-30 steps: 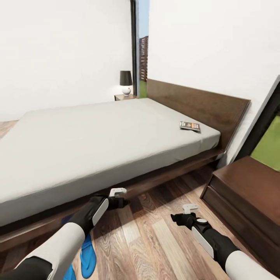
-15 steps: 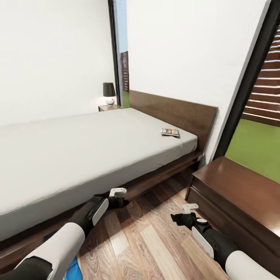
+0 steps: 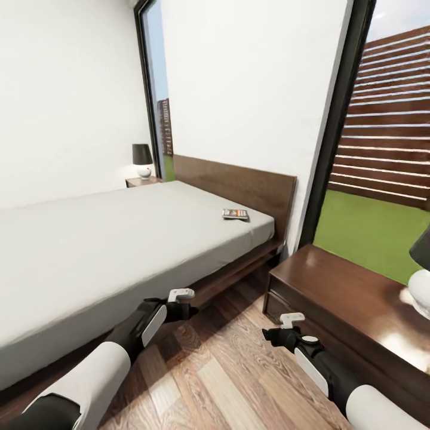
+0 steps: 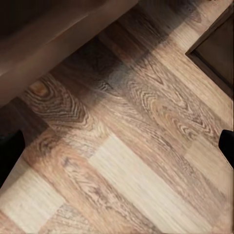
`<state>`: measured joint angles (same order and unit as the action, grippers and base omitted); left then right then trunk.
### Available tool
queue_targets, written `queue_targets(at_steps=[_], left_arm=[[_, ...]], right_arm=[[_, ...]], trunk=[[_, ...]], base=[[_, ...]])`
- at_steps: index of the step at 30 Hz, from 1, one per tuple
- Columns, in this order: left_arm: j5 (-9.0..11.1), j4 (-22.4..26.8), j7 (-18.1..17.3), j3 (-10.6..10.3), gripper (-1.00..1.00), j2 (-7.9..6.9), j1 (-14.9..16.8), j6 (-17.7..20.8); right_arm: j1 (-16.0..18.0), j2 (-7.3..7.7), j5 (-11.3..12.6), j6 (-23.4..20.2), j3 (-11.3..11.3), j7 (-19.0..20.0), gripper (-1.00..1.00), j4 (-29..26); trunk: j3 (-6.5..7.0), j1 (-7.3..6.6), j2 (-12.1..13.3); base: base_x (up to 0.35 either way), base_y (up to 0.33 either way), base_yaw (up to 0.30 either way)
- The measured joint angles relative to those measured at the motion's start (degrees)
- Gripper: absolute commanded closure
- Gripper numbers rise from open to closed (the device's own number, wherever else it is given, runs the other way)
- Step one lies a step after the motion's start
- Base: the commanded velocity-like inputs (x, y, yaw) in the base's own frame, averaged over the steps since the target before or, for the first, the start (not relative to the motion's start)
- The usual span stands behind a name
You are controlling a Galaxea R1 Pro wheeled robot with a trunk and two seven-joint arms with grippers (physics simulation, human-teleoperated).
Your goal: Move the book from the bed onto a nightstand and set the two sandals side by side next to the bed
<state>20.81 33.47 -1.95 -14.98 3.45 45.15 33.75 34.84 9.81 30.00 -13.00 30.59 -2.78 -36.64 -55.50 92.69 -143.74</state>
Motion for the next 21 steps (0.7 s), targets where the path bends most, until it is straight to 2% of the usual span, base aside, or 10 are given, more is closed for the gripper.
queue_targets(at_steps=[16,21], left_arm=[[0.0,0.0,0.0,0.0,-1.0,0.0,0.0,0.0],[0.0,0.0,0.0,0.0,-1.0,0.0,0.0,0.0]], right_arm=[[0.0,-0.04,0.0,0.0,0.0,0.0,-1.0,0.0],[0.0,-0.04,0.0,0.0,0.0,0.0,-1.0,-0.1]], trunk=[[4.28,-0.41,0.2],[5.47,-0.54,0.3]], base=[[0.0,0.0,-0.271],[0.0,0.0,-0.114]])
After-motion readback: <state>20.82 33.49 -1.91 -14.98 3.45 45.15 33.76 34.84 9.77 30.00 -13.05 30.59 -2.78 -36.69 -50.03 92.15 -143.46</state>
